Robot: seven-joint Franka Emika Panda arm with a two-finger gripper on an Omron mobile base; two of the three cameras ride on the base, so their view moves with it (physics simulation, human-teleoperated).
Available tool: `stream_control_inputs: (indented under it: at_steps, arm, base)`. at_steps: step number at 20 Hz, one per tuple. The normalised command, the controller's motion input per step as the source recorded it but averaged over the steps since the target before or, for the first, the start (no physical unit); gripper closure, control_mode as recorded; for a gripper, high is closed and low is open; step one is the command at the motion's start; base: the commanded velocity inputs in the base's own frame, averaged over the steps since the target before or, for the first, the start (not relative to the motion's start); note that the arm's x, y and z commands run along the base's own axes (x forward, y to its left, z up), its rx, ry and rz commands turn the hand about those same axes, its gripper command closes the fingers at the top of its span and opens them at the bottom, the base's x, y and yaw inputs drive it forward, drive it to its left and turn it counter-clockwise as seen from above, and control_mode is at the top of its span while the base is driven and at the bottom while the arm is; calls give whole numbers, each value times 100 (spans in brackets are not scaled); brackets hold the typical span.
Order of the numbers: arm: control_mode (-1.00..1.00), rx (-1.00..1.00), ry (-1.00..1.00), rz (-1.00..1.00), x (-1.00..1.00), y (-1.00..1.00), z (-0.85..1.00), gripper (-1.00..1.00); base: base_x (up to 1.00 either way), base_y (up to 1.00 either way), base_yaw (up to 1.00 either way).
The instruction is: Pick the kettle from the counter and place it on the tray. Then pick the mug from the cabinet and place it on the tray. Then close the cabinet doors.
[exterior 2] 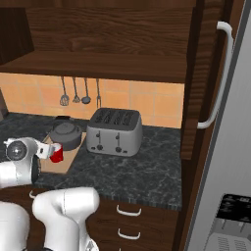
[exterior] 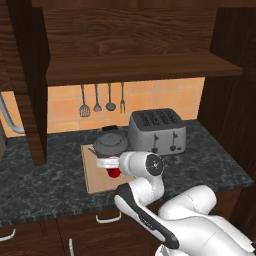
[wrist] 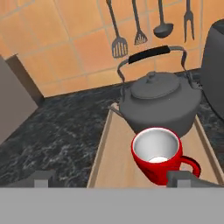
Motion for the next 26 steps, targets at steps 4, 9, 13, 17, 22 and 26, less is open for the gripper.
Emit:
stream_control_inputs:
  at_steps: [4,9,13,17,22,26]
  arm:
    - [-100,-5,29,-17,-35,-45,81,-100]
    - [-100,-8,28,-12,-49,-42,58,-100]
    - [-100,-15,-1,1,-70,-13,16,-100]
    - [-100,-4,0,8,-54,-27,21,-100]
    - [-100,0,0,10,-51,-30,26,-100]
    - [-100,0,0,8,-45,-22,8,-100]
  base:
    - [0,0,0]
    - [0,0,0]
    - [0,0,0]
    - [0,0,0]
    - [0,0,0]
    - [0,0,0]
